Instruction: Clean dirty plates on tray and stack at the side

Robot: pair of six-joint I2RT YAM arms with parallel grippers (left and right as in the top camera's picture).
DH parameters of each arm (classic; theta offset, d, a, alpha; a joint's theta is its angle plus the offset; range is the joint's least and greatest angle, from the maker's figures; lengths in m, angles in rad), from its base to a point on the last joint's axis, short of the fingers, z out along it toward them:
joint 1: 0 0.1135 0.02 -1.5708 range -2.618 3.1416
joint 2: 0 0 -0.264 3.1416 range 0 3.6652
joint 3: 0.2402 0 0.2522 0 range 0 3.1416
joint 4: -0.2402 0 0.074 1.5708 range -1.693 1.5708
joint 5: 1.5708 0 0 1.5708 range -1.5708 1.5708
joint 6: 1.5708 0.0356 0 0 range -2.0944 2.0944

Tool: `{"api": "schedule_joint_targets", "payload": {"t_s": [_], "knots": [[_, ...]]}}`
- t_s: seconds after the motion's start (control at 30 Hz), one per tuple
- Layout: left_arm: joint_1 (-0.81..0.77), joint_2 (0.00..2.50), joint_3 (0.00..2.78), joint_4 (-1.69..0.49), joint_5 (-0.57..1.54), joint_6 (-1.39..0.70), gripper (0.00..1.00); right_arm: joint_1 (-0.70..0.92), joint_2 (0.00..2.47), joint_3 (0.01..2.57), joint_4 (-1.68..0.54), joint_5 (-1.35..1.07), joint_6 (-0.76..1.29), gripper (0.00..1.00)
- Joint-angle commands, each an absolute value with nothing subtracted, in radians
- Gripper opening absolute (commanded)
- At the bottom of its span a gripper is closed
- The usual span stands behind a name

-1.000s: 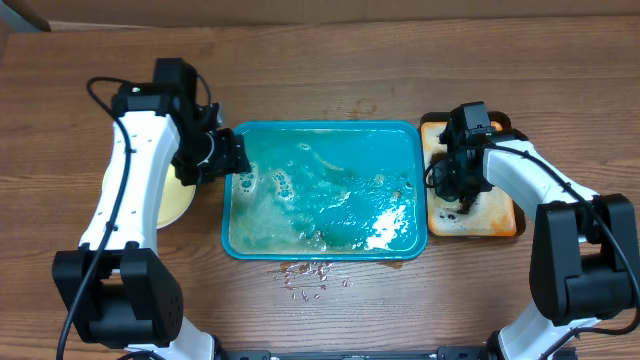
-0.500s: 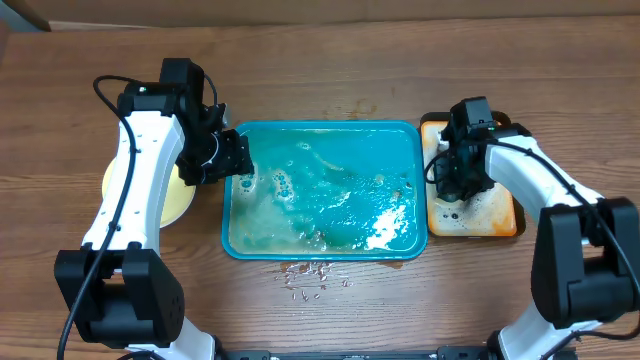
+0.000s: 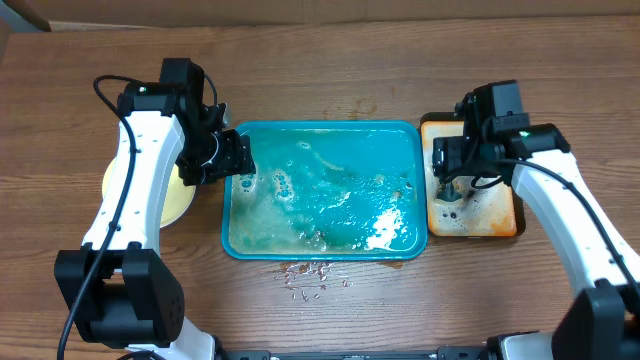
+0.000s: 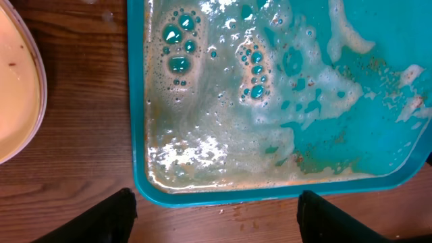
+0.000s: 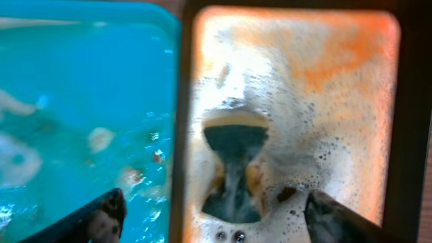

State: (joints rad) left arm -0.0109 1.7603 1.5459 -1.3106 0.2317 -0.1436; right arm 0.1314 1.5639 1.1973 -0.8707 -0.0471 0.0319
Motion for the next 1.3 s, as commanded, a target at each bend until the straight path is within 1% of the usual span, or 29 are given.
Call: {"api": "schedule_joint_targets", "payload": {"t_s": [0.0,0.07,0.1,0.13,0.17,0.27,0.37,0.53,0.73,0.97,1.13,1.27], "knots": [[-0.015,1.764,1.566,-1.309,0.229,-0.089,0.80,0.129,1.539,1.219,-0.902,-0.147,0.037,0.87],[-0.019,1.764,1.566,-1.332,0.227,-0.089,0.85,0.129,1.539,1.219,-0.945,-0.155,0.038,0.87],[-0.020,1.763,1.566,-1.350,0.226,-0.089,0.91,0.129,1.539,1.219,-0.964,-0.154,0.051,0.90],[-0.021,1.764,1.566,-1.366,0.227,-0.089,0.96,0.129,1.539,1.219,-0.977,-0.149,0.075,1.00],[-0.022,1.764,1.566,-1.386,0.227,-0.089,1.00,0.128,1.539,1.219,-0.987,-0.139,0.103,1.00],[-0.021,1.763,1.566,-1.444,0.226,-0.089,1.00,0.129,1.531,1.217,-1.020,-0.122,0.162,1.00],[-0.022,1.762,1.561,-1.485,0.225,-0.089,1.00,0.129,1.518,1.214,-1.036,-0.122,0.162,1.00],[-0.022,1.705,1.475,-1.433,0.226,-0.089,1.00,0.129,1.438,1.161,-1.023,-0.105,0.162,1.00],[-0.022,1.497,1.262,-1.288,0.226,-0.089,1.00,0.129,1.226,1.017,-0.932,-0.105,0.162,1.00],[-0.027,1.098,1.029,-1.053,0.224,-0.040,1.00,0.129,0.920,0.860,-0.862,-0.086,0.165,1.00],[-0.027,0.877,0.953,-1.028,0.199,-0.048,1.00,0.129,0.760,0.837,-0.908,-0.046,0.207,1.00],[-0.027,0.798,0.949,-1.030,0.200,-0.049,1.00,0.129,0.710,0.837,-0.933,-0.046,0.207,1.00]]}}
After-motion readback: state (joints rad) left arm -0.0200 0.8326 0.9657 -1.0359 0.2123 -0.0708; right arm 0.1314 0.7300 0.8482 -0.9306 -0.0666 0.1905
